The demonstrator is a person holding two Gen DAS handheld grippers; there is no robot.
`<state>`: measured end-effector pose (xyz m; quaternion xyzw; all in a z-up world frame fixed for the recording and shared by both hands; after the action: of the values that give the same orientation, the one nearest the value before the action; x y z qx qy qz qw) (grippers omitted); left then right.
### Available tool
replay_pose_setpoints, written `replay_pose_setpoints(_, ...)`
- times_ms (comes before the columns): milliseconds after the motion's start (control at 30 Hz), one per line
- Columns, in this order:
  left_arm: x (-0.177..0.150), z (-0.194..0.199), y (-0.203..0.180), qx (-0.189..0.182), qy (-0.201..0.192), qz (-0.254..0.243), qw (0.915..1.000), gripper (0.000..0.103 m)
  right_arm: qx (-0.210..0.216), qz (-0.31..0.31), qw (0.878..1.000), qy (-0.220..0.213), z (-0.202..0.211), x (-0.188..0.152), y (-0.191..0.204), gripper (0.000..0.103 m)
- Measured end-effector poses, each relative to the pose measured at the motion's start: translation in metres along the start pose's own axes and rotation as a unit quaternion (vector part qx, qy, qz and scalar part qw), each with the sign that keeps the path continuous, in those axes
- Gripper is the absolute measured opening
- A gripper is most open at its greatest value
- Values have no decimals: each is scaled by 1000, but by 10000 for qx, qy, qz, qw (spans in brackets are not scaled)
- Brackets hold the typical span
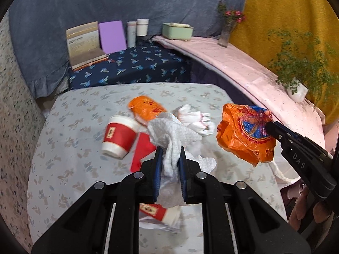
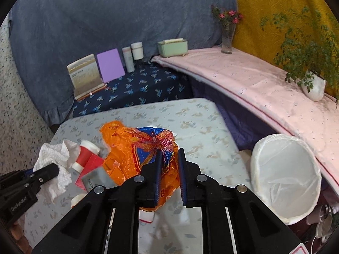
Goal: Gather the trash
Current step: 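Carry tissue and orange bag over the white bin and open both tools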
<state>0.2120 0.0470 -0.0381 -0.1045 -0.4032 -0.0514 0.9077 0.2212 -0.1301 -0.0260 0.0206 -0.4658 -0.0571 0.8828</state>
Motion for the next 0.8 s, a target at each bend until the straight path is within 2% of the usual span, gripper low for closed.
replay_pose_setpoints(167, 9, 3, -41, -281, -81, -201, 9994, 15, -253, -124, 9994, -214, 18, 15, -33, 14)
replay_pose_setpoints(433, 17, 0, -115, -774, -138, -607, 9951, 15, -814, -456, 9949, -386, 41, 23, -110, 14)
replay_pose_setpoints(800, 18, -8, -233, -1658, -198, -1156, 9791, 15, -1669, -832, 9819, -335, 63, 9, -223, 14)
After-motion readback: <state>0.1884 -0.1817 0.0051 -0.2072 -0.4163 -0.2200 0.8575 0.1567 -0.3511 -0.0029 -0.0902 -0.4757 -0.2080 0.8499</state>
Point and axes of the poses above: each gripper's, at about its wrist camera, not at the fingertips, and z roughly against the way its jaws point, y to its left, x to its top, the point moved 9 cm from there along -z, roughly the way its jaws point, and after that the axes turned 6 degrees about -y, right-handed, at the moved point
